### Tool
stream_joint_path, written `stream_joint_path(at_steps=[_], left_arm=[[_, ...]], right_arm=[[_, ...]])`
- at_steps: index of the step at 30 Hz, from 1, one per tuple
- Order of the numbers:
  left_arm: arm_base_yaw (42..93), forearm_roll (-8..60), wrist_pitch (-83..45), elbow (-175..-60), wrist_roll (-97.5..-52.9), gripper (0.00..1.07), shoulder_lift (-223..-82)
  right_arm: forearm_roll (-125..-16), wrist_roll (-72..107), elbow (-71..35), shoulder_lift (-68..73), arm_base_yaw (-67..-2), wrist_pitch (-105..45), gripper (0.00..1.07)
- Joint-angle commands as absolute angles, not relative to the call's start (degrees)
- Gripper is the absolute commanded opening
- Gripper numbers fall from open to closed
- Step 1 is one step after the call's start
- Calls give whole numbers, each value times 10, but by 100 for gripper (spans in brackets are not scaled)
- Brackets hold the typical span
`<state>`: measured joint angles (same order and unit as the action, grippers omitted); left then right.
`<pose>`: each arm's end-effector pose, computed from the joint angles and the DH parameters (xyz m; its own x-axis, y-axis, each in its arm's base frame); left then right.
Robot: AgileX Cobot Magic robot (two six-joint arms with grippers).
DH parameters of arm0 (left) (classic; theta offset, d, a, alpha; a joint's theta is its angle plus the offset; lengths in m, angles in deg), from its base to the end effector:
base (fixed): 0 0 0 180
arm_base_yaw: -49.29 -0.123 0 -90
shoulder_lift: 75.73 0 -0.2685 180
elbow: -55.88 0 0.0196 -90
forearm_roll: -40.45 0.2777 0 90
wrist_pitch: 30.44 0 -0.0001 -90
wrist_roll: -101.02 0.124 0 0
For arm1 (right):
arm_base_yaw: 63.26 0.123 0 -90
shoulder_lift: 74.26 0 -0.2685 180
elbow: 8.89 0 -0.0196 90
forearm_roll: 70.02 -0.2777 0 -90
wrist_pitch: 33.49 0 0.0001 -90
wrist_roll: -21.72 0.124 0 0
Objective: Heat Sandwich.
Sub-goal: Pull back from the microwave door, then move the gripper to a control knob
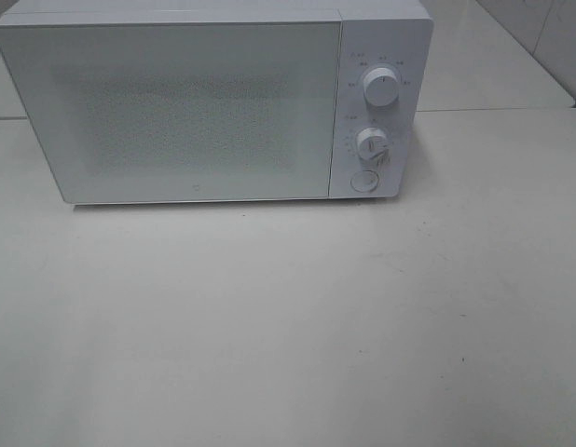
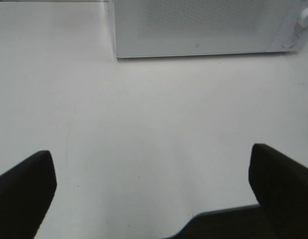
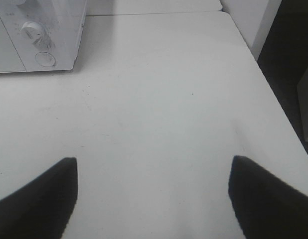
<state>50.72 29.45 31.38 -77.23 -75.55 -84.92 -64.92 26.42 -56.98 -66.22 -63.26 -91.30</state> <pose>0.0623 -0.0224 0.2807 -0.4662 -0.0196 -0.8845 0.1591 0.9816 -0.1056 0.0669 -0.0093 0.2815 -0.4015 0.0344 -0.9152 0.0827 0.9966 0.0012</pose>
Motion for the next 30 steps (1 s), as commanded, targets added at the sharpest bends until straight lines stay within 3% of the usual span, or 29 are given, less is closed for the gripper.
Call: stream_joint_path(at_steps=[1,30], left_arm=[[493,292,308,-770,-757,98,-822],[493,313,310,-768,-759,98,-825]], right_arm=[[-650,261,-570,-678,-637,-905,75],[-652,261,-570,-678,-636,-905,75]])
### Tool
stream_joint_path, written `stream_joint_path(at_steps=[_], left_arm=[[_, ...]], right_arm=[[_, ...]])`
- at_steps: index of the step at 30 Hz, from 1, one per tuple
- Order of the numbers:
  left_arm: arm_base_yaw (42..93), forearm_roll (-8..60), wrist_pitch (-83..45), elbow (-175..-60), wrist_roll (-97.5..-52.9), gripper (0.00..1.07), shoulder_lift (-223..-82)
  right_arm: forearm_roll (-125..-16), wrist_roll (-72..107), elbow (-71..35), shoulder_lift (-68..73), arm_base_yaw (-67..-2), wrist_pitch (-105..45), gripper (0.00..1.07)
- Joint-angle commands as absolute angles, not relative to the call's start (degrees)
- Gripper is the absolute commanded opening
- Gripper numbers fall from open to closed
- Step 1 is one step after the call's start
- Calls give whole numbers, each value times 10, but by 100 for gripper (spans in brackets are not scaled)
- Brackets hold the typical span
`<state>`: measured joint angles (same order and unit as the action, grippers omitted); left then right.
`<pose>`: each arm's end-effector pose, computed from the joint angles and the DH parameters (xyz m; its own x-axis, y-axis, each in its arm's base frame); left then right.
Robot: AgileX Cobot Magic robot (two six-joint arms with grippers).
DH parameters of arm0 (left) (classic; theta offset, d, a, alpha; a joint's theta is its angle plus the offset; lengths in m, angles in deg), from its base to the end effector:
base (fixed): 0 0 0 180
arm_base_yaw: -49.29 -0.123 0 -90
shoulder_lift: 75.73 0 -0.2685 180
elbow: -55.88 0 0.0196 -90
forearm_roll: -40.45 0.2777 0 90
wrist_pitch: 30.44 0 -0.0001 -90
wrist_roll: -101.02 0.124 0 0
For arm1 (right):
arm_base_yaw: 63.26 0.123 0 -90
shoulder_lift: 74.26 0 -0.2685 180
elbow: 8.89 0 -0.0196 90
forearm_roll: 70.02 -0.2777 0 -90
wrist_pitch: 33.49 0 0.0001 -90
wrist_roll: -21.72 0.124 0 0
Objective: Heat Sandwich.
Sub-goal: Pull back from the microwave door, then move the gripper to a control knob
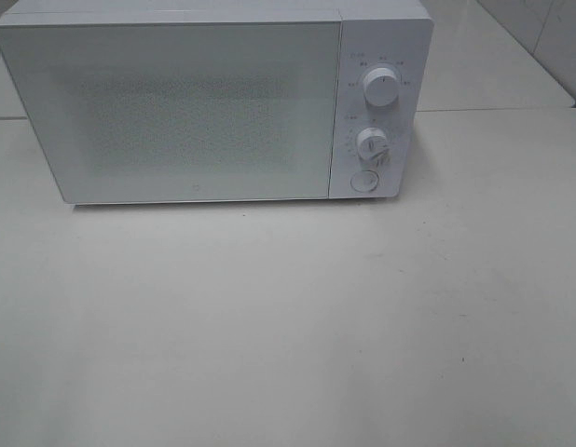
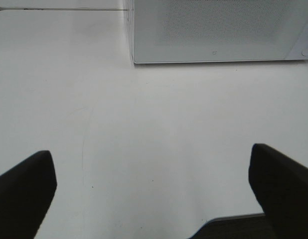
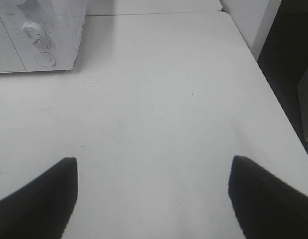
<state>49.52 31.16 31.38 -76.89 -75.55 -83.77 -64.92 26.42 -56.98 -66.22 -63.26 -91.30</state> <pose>0.0607 -0.0179 0.2795 -0.4527 -0.0152 -0.8916 0.1232 0.9892 -0.0795 0.0669 -0.0093 0.2815 -0.4015 0.0344 -0.9152 0.0827 0.9966 0.0012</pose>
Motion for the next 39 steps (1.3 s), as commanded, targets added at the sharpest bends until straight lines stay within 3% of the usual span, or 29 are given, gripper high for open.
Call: stream_joint_path(at_steps=[1,15,39], left_arm=[[493,313,310,-768,-759,98,-825],[493,313,310,-768,-759,98,-825],[493,313,310,-768,-759,98,-825]], right_arm=[[-652,261,-570,-678,-636,-905,75],[-650,263,-557,-660,-635,-896,77],[-644,272,-546,-418,-635,-586,76]])
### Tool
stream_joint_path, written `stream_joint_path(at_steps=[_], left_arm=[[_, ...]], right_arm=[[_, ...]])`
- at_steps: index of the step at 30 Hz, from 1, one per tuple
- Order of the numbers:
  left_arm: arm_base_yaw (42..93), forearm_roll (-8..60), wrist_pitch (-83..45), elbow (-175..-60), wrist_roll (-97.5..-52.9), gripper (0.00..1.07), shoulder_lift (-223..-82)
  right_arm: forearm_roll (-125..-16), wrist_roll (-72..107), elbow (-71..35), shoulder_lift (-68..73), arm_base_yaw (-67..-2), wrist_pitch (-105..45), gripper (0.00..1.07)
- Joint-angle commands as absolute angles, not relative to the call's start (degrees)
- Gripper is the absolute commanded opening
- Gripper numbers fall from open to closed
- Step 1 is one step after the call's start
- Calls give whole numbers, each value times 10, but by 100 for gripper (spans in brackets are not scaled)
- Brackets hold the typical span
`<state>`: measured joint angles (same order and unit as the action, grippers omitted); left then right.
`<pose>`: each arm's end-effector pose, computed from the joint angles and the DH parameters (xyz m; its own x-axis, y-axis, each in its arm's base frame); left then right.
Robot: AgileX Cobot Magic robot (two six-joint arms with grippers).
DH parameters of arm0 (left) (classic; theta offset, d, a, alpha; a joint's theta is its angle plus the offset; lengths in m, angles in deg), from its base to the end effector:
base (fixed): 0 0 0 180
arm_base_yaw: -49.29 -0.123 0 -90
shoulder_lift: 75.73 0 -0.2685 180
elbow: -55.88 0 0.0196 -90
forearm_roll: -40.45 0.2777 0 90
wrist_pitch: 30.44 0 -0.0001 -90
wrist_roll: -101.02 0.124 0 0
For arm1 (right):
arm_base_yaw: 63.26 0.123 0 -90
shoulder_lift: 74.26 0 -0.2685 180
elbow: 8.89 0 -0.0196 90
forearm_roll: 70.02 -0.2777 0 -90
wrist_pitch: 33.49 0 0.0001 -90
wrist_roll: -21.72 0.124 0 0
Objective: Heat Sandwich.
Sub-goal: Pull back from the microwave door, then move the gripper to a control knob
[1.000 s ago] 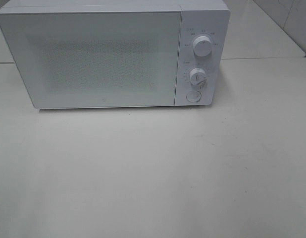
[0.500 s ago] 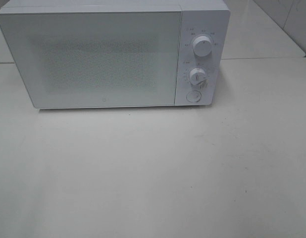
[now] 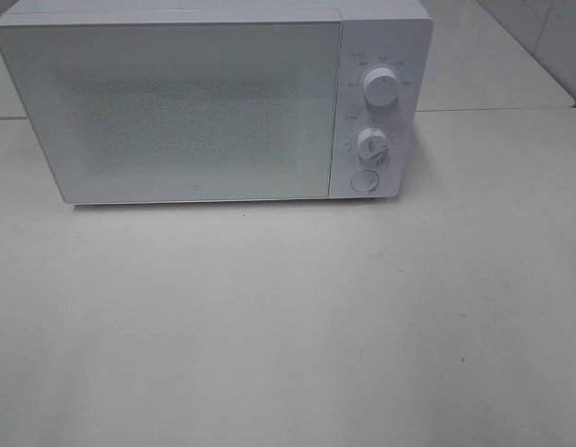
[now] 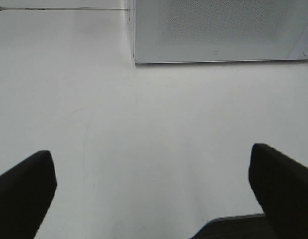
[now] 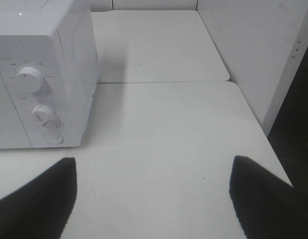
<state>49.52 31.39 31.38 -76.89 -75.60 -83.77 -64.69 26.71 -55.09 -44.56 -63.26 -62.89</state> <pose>0.0607 -0.0175 0.2794 -0.4527 -0.0142 -0.8915 0.1206 0.9897 -0.0770 0.1508 -0.0057 0.3101 -0.2618 0.0060 -0.9651 0.0456 0.9989 -0.0062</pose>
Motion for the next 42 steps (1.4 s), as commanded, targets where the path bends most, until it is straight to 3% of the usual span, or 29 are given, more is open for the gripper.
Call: stream_joint_path(at_steps=[1,21,27,36,39,42], left_arm=[[493,313,310,-768,-759,98,-825],[493,313,310,-768,-759,98,-825],[493,313,310,-768,-759,98,-825],[493,313,310,-768,-759,98,-825],[493,313,310,-768,-759,98,-825],[493,313,310,-768,-759,98,-825]], right_arm=[[-644,272,-546,-405,-635,-575,76],[-646,278,-547,-180,-635,-335,76],[-646,277,-590,-104,-635,-181,76],[-763,212,-668,2,-633,32,76],[-796,187,-679,12,-615,64,76],[-865,121,-687,35,-554,108,76]])
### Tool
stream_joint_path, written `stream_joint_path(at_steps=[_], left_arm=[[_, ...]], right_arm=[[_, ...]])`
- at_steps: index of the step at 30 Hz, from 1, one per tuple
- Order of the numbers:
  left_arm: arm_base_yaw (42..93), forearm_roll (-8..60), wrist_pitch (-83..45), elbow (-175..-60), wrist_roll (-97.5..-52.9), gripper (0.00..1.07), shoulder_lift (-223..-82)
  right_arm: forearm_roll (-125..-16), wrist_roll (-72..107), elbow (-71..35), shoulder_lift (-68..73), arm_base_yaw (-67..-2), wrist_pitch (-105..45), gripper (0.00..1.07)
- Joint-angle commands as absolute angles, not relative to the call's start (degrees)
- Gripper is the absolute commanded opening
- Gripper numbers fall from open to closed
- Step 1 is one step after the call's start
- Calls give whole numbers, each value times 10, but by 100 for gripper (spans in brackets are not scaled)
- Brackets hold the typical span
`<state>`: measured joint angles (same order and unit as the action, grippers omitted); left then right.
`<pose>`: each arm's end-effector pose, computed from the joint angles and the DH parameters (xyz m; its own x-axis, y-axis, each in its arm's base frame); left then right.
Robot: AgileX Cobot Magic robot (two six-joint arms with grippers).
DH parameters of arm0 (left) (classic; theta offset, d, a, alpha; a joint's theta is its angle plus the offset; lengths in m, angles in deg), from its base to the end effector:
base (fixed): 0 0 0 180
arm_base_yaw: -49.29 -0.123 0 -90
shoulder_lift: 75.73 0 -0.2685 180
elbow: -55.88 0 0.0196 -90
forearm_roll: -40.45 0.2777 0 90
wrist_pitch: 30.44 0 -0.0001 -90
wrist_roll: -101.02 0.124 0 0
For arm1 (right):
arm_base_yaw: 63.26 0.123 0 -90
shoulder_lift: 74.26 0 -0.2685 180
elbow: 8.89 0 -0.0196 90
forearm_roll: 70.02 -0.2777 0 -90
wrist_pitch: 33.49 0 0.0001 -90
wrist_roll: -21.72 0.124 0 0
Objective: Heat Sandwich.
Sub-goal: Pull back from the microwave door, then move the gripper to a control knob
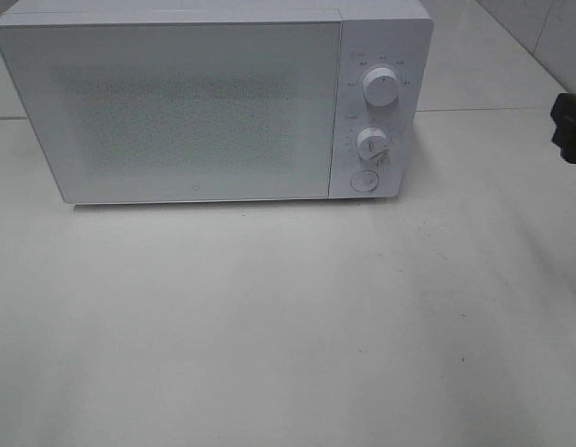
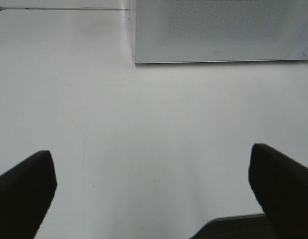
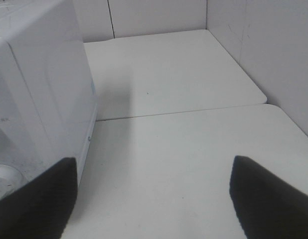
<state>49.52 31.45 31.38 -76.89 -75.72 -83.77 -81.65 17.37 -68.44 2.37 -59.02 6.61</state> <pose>0.0607 -0.0173 0.2794 -0.4530 -0.0158 -0.8914 0.1190 0.9898 -0.0780 0.2669 0.0037 0.1831 -0.1109 0.0715 -0.9913 0.0644 0.9958 0.0646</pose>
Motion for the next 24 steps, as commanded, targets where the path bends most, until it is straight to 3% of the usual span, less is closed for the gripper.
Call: stream_joint_path(at_steps=[1,2,6,13,24], left_arm=[[493,313,310,-768,-759,98,-825],[493,313,310,-768,-759,98,-825],[493,313,310,-768,-759,98,-825],[493,313,310,-768,-759,98,-825],[493,313,310,-768,-759,98,-825]], right_arm=[[-882,104,-687,42,-539,114,76],[-882,104,-687,42,-539,114,76],[-1007,13,-687,84,-438,200,76],[-1113,6,-685,133,-353,269,76],[-1148,7,-648,233,-258,337,76]])
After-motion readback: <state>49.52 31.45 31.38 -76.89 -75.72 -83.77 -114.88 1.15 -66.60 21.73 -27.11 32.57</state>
